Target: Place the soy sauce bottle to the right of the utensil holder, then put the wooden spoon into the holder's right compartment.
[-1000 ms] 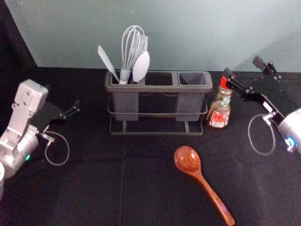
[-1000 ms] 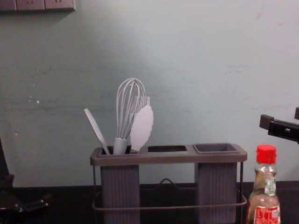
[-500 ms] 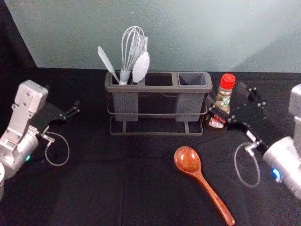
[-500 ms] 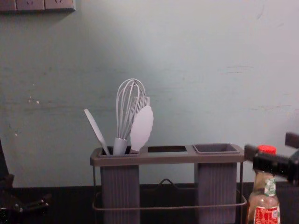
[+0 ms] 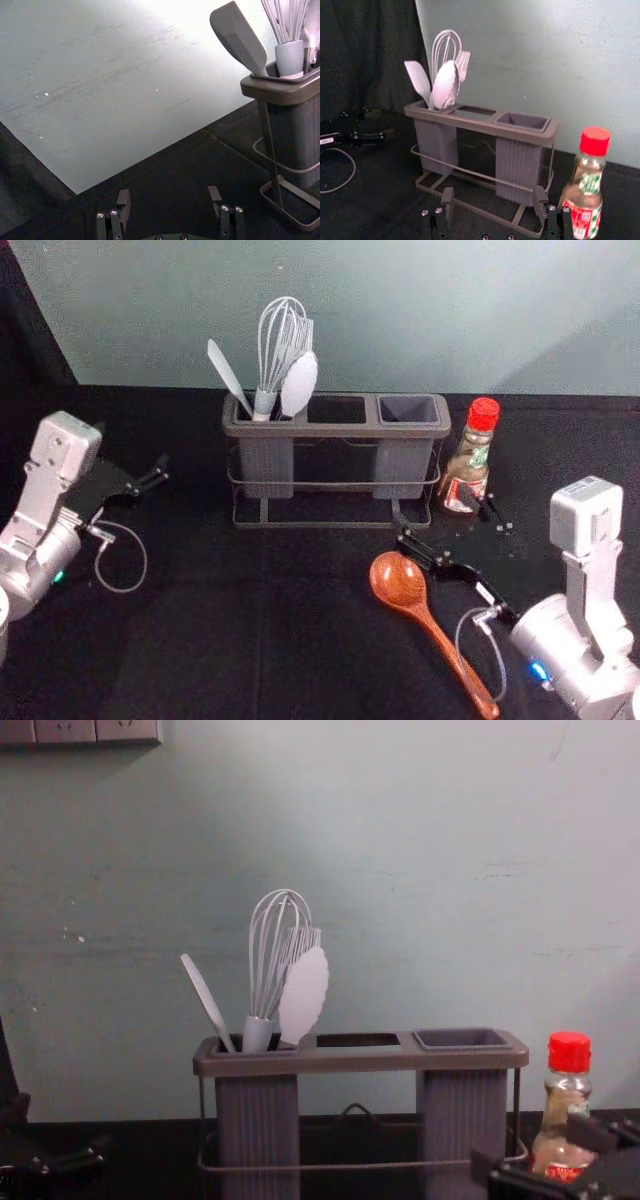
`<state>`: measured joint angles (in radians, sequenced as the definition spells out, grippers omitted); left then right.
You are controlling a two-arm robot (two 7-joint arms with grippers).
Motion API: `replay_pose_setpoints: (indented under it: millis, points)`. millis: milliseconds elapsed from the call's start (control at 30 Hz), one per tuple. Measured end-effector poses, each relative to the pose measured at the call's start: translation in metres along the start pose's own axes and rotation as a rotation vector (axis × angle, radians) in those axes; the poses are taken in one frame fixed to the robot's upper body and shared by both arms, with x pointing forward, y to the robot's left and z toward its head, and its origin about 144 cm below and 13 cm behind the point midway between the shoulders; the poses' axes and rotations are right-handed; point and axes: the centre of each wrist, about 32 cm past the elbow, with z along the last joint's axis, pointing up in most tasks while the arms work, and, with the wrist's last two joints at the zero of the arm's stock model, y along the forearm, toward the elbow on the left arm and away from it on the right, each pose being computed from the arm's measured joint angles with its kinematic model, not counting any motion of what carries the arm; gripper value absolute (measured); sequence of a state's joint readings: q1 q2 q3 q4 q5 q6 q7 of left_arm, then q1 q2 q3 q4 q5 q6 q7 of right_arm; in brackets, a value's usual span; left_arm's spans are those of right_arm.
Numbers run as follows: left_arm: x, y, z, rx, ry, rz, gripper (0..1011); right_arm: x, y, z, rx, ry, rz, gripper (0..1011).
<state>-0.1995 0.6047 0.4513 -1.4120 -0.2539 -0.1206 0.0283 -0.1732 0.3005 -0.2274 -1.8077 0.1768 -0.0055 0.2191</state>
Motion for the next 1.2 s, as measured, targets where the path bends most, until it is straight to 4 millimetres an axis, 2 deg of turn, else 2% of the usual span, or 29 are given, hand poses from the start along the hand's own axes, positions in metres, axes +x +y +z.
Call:
replay_pose_setpoints:
  millis: [167, 933, 1200]
  points:
    - [0.000, 0.000, 0.000, 0.000, 0.000, 0.000, 1011, -0.001, -0.001, -0.007, -0.010, 0.025, 0.002, 1003]
    - [0.000, 0.000, 0.000, 0.000, 0.000, 0.000, 1011, -0.001, 0.000, -0.006, -0.007, 0.021, 0.005, 1003]
    - [0.000, 0.000, 0.000, 0.000, 0.000, 0.000, 1011, 0.000, 0.004, 0.003, -0.076, 0.052, 0.026, 1003]
